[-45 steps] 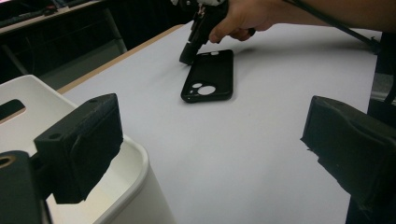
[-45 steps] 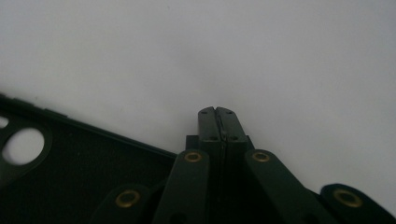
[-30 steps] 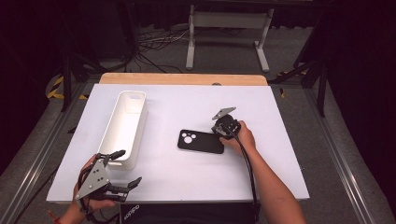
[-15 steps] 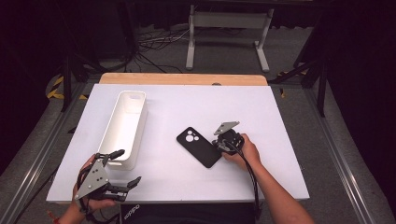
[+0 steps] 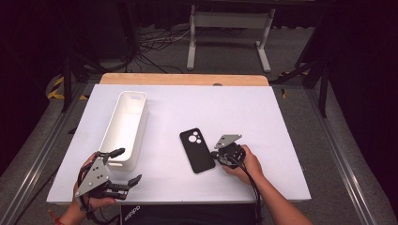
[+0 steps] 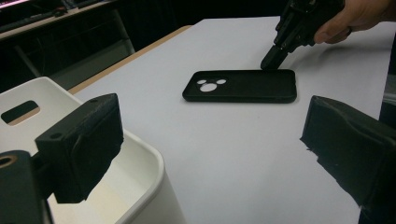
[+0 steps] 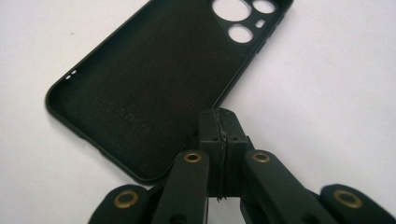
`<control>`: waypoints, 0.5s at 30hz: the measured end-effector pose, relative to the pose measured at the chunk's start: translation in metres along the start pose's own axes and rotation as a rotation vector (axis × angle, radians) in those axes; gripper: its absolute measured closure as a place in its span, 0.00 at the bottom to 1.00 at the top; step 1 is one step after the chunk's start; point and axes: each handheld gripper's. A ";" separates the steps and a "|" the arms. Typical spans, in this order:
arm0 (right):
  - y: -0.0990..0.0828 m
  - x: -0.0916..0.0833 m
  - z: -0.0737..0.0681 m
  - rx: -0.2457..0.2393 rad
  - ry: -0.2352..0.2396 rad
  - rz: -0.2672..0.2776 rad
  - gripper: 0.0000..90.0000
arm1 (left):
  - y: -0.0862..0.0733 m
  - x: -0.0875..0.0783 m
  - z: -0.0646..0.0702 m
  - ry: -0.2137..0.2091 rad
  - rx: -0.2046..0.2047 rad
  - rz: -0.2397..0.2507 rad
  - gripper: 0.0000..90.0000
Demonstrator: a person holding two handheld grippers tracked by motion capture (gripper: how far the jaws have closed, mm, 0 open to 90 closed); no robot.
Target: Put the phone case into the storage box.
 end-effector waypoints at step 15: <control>-0.003 -0.001 -0.015 -0.010 0.061 0.037 1.00 | 0.001 -0.003 0.000 0.001 0.000 0.005 0.07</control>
Point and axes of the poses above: each handheld gripper's, and its own axes: x roughly forward along the jaws, y roughly out of its top, z roughly to its right, and after that the axes turned 4 degrees about -x, right-handed
